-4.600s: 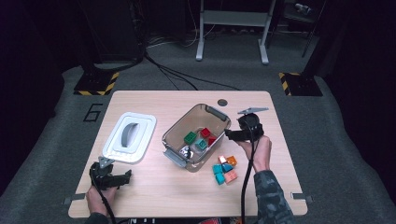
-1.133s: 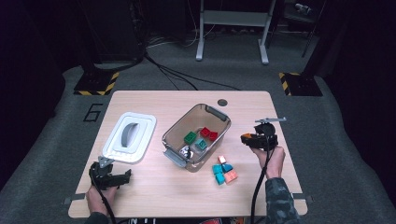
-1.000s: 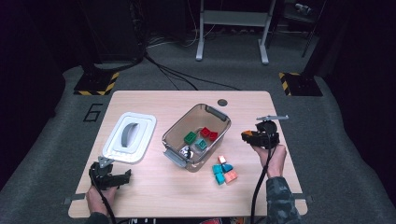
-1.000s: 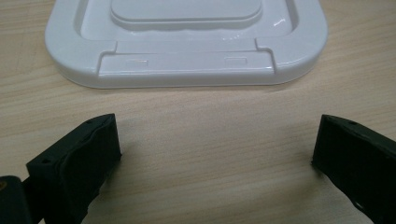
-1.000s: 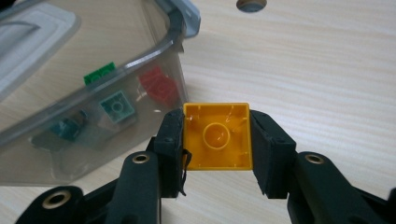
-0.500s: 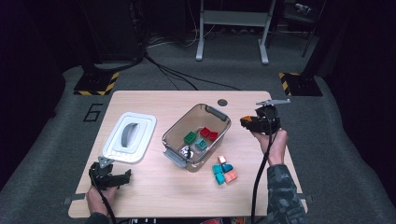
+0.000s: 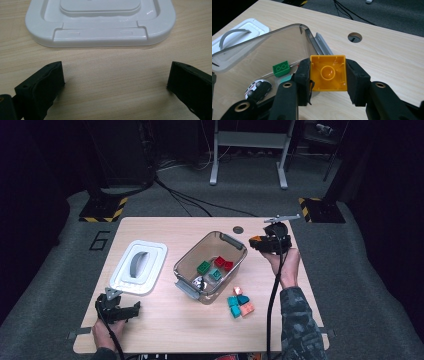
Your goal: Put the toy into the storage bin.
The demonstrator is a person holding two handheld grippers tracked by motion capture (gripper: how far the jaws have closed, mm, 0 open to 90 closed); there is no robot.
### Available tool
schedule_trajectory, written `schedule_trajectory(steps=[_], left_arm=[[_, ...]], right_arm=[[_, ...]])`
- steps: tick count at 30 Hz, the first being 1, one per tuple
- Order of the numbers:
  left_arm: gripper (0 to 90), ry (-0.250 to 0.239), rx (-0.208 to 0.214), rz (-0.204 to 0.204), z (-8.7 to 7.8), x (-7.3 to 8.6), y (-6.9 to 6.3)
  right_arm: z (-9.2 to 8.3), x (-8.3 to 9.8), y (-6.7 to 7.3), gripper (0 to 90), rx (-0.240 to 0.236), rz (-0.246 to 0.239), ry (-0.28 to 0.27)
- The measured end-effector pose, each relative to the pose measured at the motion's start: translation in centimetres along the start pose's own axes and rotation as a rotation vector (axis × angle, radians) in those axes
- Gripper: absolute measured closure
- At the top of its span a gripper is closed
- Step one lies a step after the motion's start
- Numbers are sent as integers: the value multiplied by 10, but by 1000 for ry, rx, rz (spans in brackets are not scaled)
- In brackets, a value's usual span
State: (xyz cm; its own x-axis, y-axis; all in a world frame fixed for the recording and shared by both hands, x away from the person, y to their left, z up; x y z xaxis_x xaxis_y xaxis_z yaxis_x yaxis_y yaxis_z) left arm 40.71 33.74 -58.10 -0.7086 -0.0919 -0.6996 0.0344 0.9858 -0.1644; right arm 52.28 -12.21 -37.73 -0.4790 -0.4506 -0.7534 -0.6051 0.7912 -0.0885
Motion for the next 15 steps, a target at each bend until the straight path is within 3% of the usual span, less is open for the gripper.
schedule_trajectory(steps=[7,9,15], left_arm=[[5,1,1,0,0,0,0],[6,1,1,0,0,0,0],[6,0,0,1,0,0,0]], right_arm=[[19,-8,15,588,-39,-28,24],[26,-7,19,588,-55,-19,45],[46,0,34,587,-83,-51,99]])
Point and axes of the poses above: each handheld gripper's, and its own axes: z roughly forward along the jaws, x roughly out of its underside, y roughly to its left, the point moved 7 cm from there along z, roughly forward along the jaws, and after that the axes turned 13 degrees about -z, right-handed, at the moved point
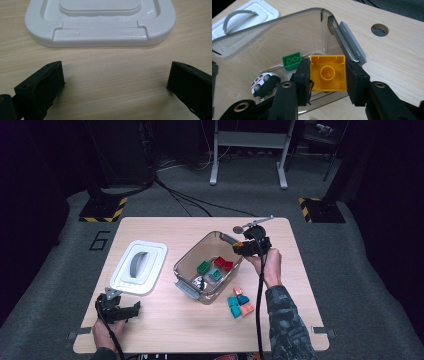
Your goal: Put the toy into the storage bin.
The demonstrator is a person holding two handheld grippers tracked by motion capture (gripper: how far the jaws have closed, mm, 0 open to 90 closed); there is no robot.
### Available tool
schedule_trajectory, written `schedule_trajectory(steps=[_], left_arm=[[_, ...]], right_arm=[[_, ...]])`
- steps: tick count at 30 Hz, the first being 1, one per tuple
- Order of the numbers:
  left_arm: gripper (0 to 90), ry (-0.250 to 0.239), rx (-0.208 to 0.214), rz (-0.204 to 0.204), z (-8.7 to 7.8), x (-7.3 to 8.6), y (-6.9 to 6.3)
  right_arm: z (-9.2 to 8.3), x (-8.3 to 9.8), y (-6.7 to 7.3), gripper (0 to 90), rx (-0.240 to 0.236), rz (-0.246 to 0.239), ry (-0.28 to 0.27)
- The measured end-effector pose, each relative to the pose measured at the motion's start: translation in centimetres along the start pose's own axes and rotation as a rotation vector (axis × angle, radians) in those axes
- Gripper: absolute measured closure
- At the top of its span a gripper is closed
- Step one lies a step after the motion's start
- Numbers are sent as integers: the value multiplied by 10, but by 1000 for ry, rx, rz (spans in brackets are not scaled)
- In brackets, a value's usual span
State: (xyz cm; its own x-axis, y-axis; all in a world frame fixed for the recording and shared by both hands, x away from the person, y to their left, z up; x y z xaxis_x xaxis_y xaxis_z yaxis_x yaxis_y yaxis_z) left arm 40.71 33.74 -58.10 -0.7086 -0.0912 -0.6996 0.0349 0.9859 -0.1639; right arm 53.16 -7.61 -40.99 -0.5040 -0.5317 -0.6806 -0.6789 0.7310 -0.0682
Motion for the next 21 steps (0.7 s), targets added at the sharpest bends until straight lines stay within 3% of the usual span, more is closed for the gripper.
schedule_trajectory(steps=[12,15,21], left_arm=[[6,3,3,0,0,0,0],[6,3,3,0,0,0,0],[6,3,3,-1,0,0,0]], right_arm=[[30,15,4,585,3,-26,105],[26,13,5,559,9,-29,84],[7,14,4,408,22,-5,26]])
Point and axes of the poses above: each handheld gripper's, and its own axes: z roughly forward along the jaws, x roughly out of its underside, y roughly to its left, the point moved 7 cm from there along z, roughly forward along the jaws, and after that the axes turned 13 degrees about -z, right-handed, at the moved point
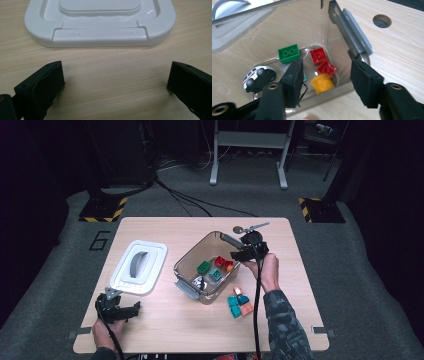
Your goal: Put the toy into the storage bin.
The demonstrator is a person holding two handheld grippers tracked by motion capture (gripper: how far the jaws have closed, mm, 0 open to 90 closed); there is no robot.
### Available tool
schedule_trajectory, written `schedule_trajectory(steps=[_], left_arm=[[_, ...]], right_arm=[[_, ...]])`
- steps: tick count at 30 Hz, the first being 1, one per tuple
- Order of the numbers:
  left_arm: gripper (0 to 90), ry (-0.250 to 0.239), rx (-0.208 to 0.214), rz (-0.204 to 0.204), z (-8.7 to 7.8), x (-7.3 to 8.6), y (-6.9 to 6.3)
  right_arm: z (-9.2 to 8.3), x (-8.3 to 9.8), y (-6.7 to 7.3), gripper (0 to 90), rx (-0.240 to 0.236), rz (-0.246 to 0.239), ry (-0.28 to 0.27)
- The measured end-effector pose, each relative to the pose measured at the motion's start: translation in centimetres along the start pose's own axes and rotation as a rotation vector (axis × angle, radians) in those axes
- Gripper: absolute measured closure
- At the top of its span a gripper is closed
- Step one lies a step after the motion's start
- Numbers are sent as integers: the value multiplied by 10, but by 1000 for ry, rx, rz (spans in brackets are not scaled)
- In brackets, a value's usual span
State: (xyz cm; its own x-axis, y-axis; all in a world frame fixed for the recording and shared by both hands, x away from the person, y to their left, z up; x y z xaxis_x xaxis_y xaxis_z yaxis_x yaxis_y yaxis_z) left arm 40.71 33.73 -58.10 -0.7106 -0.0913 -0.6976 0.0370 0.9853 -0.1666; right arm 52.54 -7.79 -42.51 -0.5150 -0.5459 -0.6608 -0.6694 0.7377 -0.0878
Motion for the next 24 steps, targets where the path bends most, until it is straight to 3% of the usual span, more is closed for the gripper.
schedule_trajectory(steps=[5,12,20,24], left_arm=[[6,0,0,0,0,0,0],[6,0,0,-1,0,0,0],[6,0,0,0,0,0,0],[6,0,0,0,0,0,0]], right_arm=[[-15,9,-2,268,2,37,-36],[-29,48,2,141,-20,72,-46],[-13,102,20,63,-53,109,1],[0,120,33,86,-55,107,35]])
Point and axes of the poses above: each handheld gripper's, and its own axes: z roughly forward along the jaws, x roughly out of its underside, y roughly to its left, the point moved 7 cm from there along z, roughly forward along the jaws, and after that the axes turned 13 degrees about -z, right-handed, at the moved point
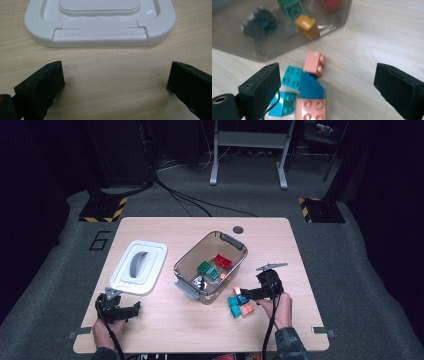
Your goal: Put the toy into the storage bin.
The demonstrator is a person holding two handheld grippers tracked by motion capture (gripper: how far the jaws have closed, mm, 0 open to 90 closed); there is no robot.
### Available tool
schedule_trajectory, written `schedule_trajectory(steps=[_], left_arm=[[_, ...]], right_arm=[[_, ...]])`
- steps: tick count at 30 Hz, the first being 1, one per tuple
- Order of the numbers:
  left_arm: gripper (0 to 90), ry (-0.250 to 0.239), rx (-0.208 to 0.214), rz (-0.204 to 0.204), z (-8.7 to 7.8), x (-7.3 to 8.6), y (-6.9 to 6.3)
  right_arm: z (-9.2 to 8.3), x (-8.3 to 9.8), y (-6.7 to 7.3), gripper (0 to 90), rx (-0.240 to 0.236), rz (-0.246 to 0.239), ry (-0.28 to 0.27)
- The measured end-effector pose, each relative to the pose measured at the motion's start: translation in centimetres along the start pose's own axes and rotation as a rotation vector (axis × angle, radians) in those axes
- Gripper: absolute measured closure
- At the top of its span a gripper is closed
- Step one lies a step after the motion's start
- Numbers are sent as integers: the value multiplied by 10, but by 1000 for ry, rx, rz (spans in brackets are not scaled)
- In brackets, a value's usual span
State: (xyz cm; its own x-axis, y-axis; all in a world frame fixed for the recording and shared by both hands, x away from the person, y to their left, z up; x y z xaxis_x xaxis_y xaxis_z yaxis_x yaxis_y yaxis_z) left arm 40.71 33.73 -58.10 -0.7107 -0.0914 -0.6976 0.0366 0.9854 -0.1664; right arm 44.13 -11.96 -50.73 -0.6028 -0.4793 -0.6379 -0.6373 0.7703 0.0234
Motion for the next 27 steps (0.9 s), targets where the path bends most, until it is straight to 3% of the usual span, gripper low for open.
schedule_trajectory(steps=[5,10,14,19,27], left_arm=[[6,0,0,0,0,0,0],[6,0,0,0,0,0,0],[6,0,0,0,0,0,0],[6,0,0,0,0,0,0],[6,0,0,0,0,0,0]], right_arm=[[13,9,13,249,4,-6,17],[26,18,22,365,-4,-25,69],[29,24,19,484,8,-21,90],[33,26,14,558,1,-14,104],[31,25,8,580,10,-13,88]])
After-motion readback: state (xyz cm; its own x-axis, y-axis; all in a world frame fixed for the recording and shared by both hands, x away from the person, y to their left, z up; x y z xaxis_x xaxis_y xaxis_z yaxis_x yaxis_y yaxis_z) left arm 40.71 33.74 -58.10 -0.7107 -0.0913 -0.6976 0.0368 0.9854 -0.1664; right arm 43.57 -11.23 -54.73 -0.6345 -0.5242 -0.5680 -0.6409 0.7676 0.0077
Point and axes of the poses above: each handheld gripper's, and its own axes: z roughly forward along the jaws, x roughly out of its underside, y roughly to its left, the point moved 7 cm from there along z, roughly forward along the jaws, and after that the axes turned 13 degrees about -z, right-handed, at the moved point
